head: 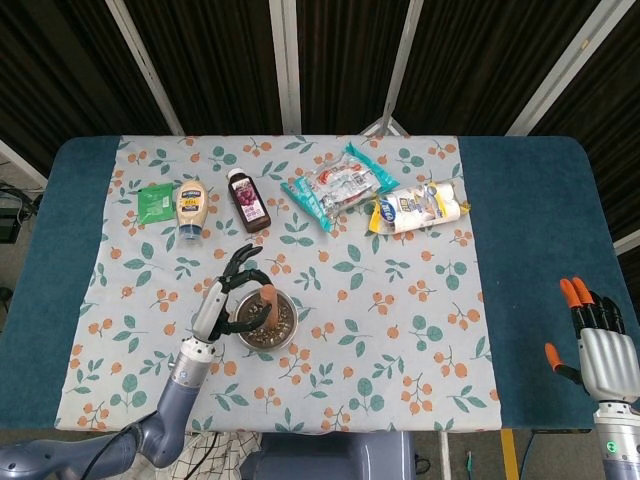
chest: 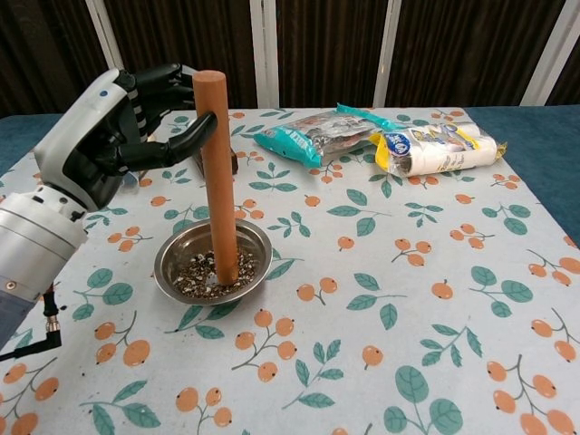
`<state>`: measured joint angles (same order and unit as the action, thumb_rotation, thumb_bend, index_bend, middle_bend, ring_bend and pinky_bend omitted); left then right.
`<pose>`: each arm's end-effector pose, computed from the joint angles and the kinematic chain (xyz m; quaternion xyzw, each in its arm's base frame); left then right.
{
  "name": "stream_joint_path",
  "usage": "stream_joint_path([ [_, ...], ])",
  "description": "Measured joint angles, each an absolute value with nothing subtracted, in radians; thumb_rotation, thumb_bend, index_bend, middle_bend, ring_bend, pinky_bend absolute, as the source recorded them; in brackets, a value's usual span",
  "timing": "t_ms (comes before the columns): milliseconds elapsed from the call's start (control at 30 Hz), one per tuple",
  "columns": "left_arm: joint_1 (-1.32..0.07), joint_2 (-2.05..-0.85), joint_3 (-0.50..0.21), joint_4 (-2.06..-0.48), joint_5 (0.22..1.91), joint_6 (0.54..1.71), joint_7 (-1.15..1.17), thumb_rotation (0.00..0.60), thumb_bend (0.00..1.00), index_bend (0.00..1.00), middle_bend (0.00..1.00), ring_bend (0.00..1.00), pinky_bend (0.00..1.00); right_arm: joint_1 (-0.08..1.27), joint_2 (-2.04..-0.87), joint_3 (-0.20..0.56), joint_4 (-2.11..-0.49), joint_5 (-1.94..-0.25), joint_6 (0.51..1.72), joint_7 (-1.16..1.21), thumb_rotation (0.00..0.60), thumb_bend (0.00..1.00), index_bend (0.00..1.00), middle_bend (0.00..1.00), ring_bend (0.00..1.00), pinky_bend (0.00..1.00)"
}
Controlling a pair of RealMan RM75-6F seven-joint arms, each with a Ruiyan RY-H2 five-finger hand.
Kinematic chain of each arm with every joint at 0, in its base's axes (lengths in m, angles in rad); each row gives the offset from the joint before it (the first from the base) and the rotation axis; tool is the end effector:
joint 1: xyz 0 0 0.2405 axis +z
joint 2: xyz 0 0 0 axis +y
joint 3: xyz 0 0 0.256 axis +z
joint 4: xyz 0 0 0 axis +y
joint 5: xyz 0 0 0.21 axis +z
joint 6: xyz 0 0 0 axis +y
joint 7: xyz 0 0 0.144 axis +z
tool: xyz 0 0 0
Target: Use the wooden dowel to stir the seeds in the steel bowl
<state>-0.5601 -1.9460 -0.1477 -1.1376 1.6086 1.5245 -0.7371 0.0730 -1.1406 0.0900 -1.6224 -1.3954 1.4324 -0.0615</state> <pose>-0.1240 0.2801 -0.0482 -0.4435 -0.5088 -0.7265 0.1291 -0.3225 -0.1846 0.1552 0.5679 -0.4117 0.3569 0.6169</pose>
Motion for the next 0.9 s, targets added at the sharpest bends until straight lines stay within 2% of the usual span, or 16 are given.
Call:
stream_joint_path([
  [900, -0.575, -1.927, -0.145, -1.112, 1.648, 1.543, -0.704, 0.6, 0.76, 0.65, 0.56, 0.11, 0.02, 0.071, -1.139, 0.088, -1.627, -1.392, 1.431, -0.061, 0.6, 0.37, 0.0, 0.0, 0.0, 0.0],
])
